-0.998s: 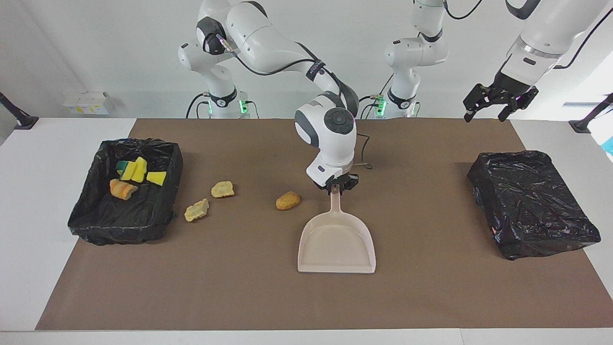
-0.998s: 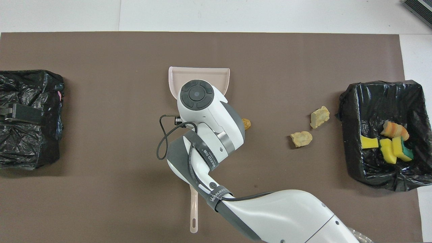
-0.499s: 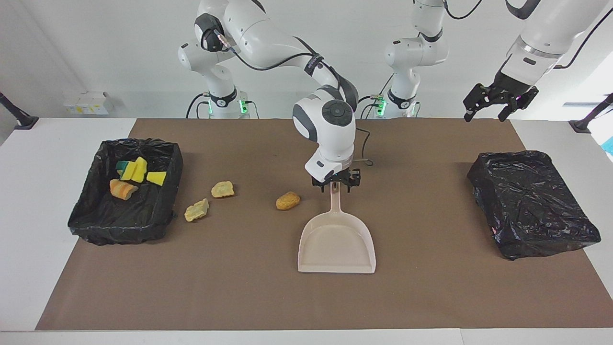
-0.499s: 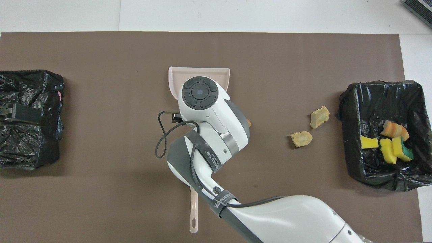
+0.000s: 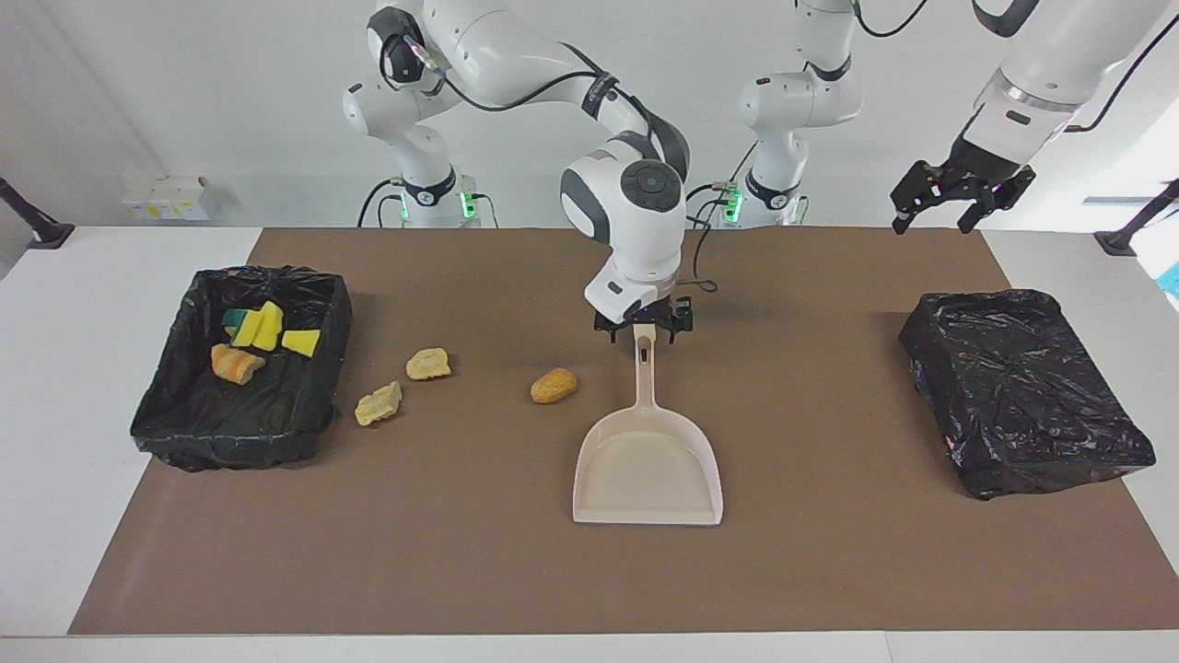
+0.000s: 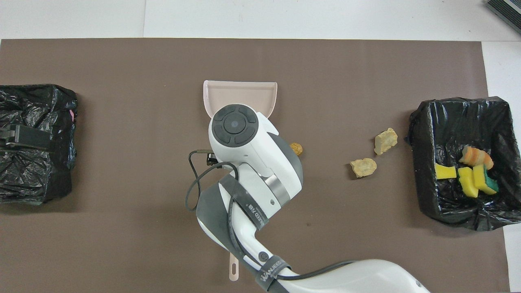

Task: Sweep and dump trash in bin

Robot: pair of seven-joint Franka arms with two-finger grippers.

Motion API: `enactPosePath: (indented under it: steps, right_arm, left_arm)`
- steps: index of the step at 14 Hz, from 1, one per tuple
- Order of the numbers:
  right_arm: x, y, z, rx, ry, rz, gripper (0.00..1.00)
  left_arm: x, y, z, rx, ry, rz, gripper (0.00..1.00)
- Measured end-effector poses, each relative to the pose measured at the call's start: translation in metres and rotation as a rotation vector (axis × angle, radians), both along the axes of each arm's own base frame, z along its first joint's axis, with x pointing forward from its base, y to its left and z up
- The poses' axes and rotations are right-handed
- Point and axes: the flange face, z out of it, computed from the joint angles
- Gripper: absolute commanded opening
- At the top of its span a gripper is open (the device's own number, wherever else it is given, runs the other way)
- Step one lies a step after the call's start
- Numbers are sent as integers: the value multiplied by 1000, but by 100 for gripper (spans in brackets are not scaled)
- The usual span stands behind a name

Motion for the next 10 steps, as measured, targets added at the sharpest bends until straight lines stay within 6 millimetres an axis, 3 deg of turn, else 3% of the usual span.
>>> enactPosePath:
  steps: [5,8,10]
  right_arm:
    - [-110,20,-21,-53,26,7,100]
    - [-170,10,-47,-11,36,-10,100]
    - [-193,3,-56,4,53,-16,100]
  left_arm:
    - [0,0,0,0,0,0,100]
    - [5,-7,3,-3,-46,-8,100]
    - [15,-25,4,-11,-114,-22,100]
